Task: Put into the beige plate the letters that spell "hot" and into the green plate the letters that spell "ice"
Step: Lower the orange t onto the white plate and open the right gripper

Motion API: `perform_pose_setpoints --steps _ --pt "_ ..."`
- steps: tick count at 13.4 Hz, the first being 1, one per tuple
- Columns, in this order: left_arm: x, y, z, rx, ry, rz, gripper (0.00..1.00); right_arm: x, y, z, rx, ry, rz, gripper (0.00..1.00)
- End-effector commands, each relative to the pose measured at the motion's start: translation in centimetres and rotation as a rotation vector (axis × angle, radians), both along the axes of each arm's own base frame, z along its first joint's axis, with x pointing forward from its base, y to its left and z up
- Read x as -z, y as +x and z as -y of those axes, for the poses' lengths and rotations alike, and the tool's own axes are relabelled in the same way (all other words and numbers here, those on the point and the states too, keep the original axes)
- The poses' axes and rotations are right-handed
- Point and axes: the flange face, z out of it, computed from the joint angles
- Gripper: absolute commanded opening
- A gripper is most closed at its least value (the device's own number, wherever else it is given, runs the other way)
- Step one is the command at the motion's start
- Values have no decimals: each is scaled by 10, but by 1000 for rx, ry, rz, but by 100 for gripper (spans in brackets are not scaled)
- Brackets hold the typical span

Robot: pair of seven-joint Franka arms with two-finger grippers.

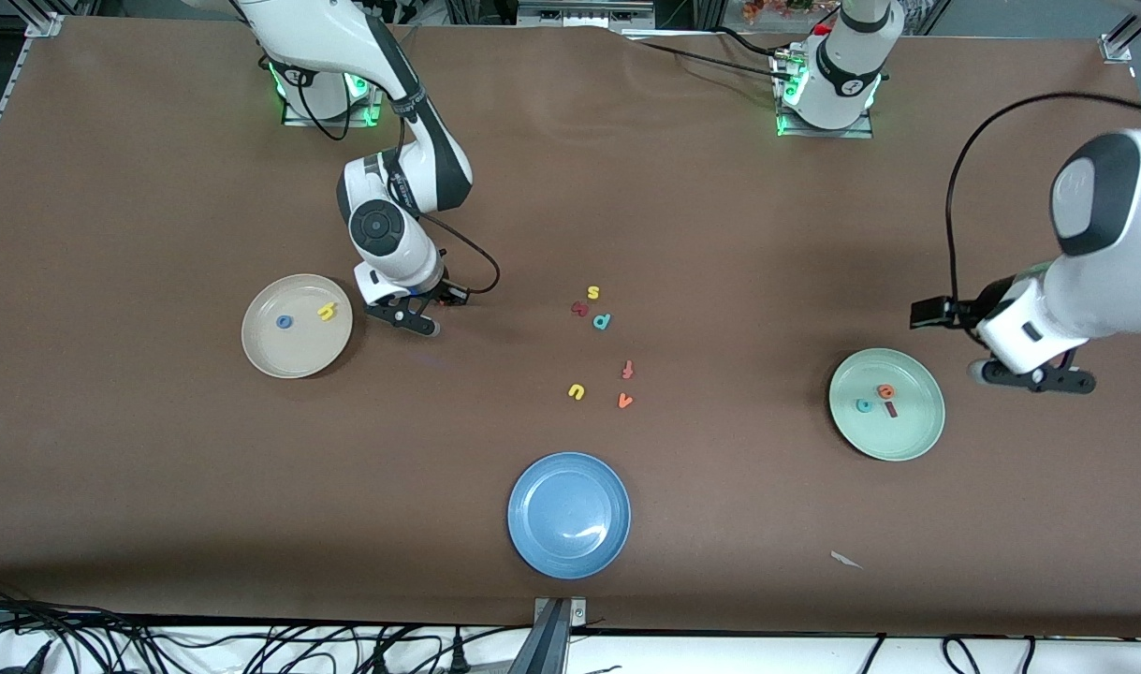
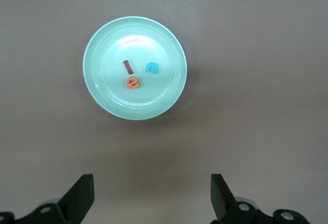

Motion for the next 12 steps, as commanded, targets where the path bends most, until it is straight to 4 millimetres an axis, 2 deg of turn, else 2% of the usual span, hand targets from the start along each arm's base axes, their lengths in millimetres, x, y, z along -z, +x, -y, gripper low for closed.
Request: perform_pose_setpoints --steps 1,3,6,7,10,12 --pt "-46 -37 1 -20 -10 42 100 -28 9 14 23 8 -23 20" --pt "-75 -51 -1 -23 -7 61 100 -47 23 33 12 5 -53 20" --pt "-98 -61 -2 -30 -5 71 100 -68 40 73 -2 0 -102 20" --pt "-106 -65 -2 -29 -5 70 100 -73 46 93 -15 1 -107 20" --pt "-132 -70 -2 -28 -4 57 100 -80 57 146 -76 2 -130 21" --pt "-137 -70 -2 -26 -4 56 100 -74 62 186 -124 -1 -142 21"
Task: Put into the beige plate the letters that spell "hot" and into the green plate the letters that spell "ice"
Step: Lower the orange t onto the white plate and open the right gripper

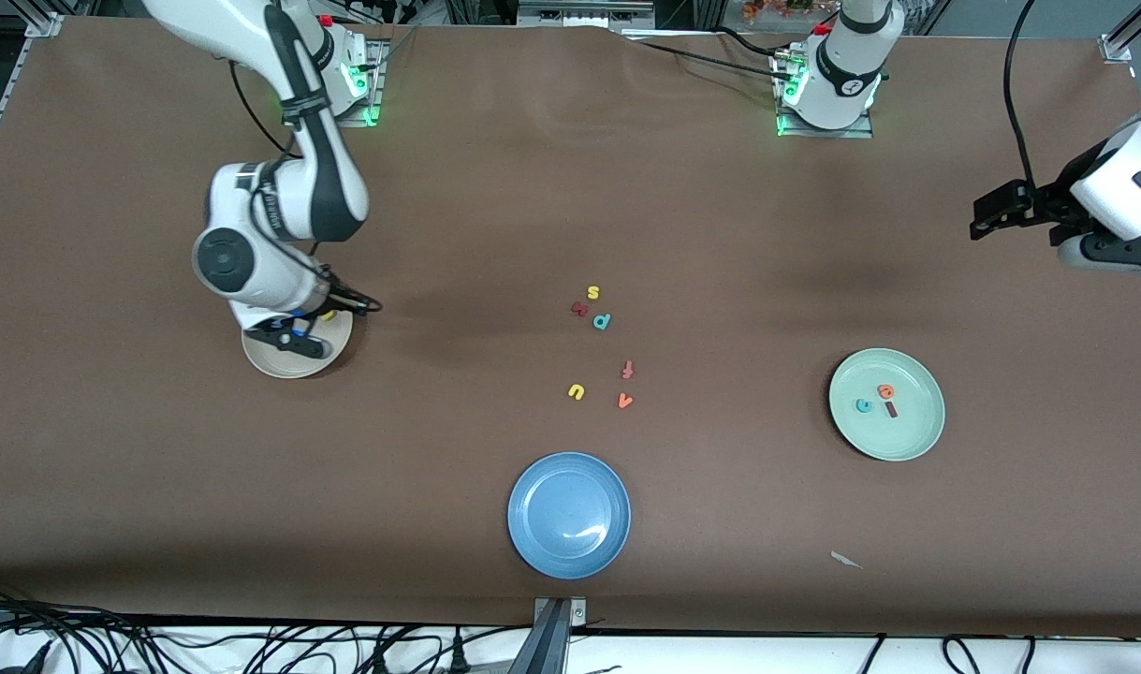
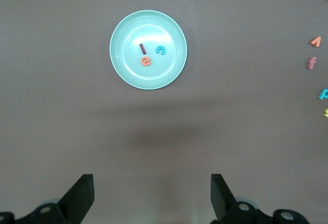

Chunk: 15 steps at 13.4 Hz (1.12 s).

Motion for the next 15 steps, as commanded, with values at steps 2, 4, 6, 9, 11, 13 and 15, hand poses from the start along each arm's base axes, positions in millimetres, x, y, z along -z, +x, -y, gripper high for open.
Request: perform_pose_setpoints --steps 2,4,6,9,11,13,15 --pt "-19 -4 2 -3 -14 -1 100 15 2 53 -81 1 -33 21" --pt "-24 -4 -2 3 -15 10 100 32 1 71 -93 -10 -56 21" --pt "-24 -3 -4 1 -14 15 100 43 0 75 -95 -26 -67 21" --pt "-24 0 -7 -4 -14 33 100 51 -4 76 -81 -25 -80 47" --pt "-24 0 -8 -5 -14 35 100 49 -3 74 -67 -7 -74 98" --pt "-26 -1 -8 -5 -13 36 100 30 3 70 -62 18 -51 99" --pt "-26 -1 -3 1 -13 36 100 -6 18 79 -44 44 -6 99"
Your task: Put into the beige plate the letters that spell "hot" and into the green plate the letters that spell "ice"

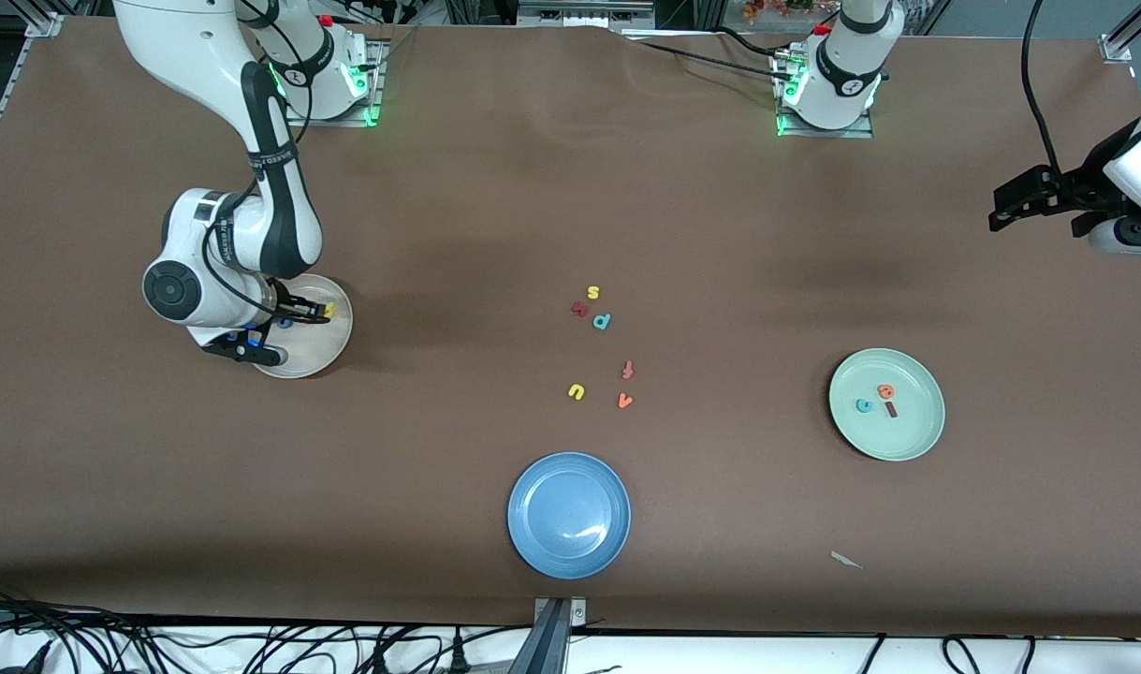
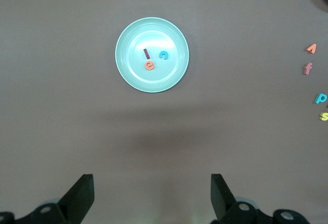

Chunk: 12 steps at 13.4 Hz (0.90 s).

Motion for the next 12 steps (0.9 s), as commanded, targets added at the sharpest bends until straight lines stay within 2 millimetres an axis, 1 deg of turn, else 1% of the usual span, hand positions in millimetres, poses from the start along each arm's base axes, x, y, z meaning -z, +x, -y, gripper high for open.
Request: perform_pose_setpoints --steps 1,2,3,4,5,7,9,10,11,12 --pt "-6 1 4 4 -14 10 100 -63 20 15 23 66 49 99" --pt "-8 3 5 6 -13 18 100 -94 34 21 30 73 62 99" --pt "-8 3 7 12 -13 18 100 -128 47 22 29 78 55 99" --pt "-8 3 8 15 -13 18 100 -164 58 29 37 77 53 99" --pt "-10 3 10 18 -12 21 100 -198 65 37 40 76 59 99" --pt "-8 4 2 15 -11 28 100 -250 70 48 50 77 80 99" --pt "-8 5 2 13 -11 30 100 -288 72 54 55 78 120 100" --pt "-7 5 2 10 -10 28 100 -300 73 51 49 79 139 100" --pt "-8 5 2 12 -11 30 100 -302 74 47 44 79 143 100" --pt "-8 5 2 12 -9 30 100 -299 77 39 38 69 146 100"
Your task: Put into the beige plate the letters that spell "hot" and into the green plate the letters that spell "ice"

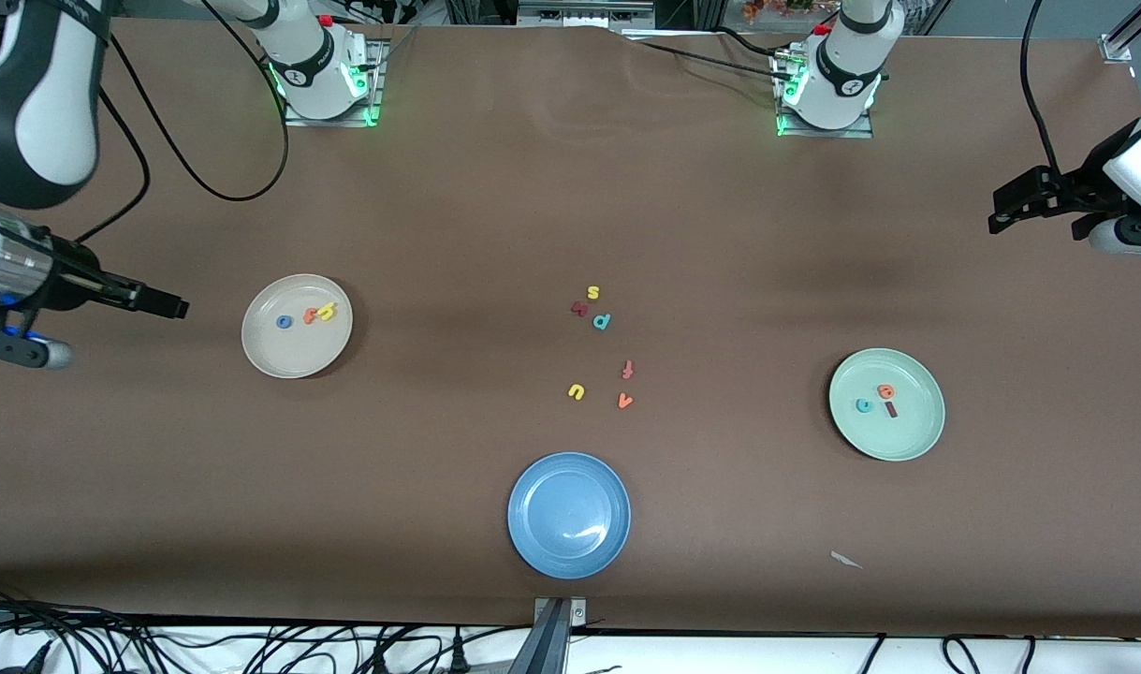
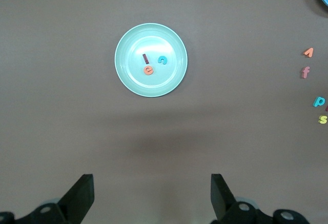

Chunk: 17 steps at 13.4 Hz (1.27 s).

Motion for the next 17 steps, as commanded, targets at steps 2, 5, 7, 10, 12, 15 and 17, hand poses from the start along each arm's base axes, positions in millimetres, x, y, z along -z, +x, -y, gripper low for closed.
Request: perform_pose_setpoints --steps 2,5,7,10,12,15,17 --pt "-5 3 -1 9 -9 14 100 2 7 -18 -21 -11 -3 100" --pt "-5 2 0 9 -9 12 100 3 7 -16 -19 -15 -7 100" --pt "-7 1 0 9 -9 15 100 2 7 -9 -19 -17 -4 100" --pt "-8 1 -2 8 -9 17 100 1 7 -8 -20 -19 -3 100" --pt "-8 1 -2 8 -9 18 100 6 9 9 9 -4 -9 100" --pt "-8 1 -1 9 -9 18 100 2 23 22 -13 46 4 100" --pt "-7 2 0 11 -9 17 100 9 26 33 -30 20 -12 100"
